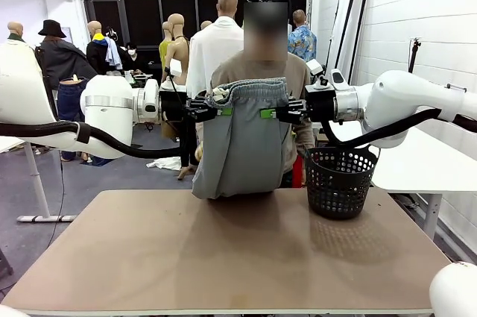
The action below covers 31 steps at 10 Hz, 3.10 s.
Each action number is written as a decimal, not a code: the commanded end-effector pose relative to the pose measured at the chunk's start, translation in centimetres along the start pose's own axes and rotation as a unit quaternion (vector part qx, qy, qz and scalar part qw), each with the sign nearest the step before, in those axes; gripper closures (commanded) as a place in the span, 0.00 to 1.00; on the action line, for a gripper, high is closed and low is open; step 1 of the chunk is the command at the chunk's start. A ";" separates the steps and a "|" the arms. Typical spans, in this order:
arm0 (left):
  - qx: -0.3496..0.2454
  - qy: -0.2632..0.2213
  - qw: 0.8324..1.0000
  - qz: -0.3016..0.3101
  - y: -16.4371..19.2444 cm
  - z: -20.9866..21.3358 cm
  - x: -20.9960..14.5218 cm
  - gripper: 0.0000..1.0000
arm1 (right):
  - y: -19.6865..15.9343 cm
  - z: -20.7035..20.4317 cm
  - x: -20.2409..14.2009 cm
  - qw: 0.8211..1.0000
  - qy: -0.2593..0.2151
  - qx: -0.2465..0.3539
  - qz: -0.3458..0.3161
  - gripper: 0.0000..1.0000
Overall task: Fold the training pants.
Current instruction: Release the ends of the Training pants and then grab the overlapped ends.
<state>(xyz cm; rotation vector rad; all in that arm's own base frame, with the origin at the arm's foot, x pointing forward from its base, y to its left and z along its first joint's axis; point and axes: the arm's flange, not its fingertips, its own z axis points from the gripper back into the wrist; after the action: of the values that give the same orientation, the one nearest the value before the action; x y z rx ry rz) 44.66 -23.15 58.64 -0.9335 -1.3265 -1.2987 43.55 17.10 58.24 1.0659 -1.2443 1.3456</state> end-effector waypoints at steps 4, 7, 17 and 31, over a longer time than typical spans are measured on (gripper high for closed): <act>0.011 -0.010 1.000 -0.009 -0.2 0.0 0.1 1.00 | 0.2 -0.1 0.4 1.000 -0.003 0.003 -0.001 1.00; 0.011 -0.010 1.000 -0.009 -0.2 0.0 0.1 1.00 | 0.2 -0.1 0.4 1.000 -0.003 0.003 -0.001 1.00; 0.011 -0.010 1.000 -0.009 -0.2 0.0 0.1 1.00 | 0.2 -0.1 0.4 1.000 -0.003 0.003 -0.001 1.00; 0.011 -0.010 1.000 -0.009 -0.2 0.0 0.1 1.00 | 0.2 -0.1 0.4 1.000 -0.003 0.003 -0.001 1.00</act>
<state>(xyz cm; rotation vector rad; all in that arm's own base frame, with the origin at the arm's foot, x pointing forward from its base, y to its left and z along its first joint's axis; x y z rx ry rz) 44.66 -23.15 58.62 -0.9333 -1.3271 -1.2988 43.56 17.10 58.23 1.0659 -1.2442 1.3455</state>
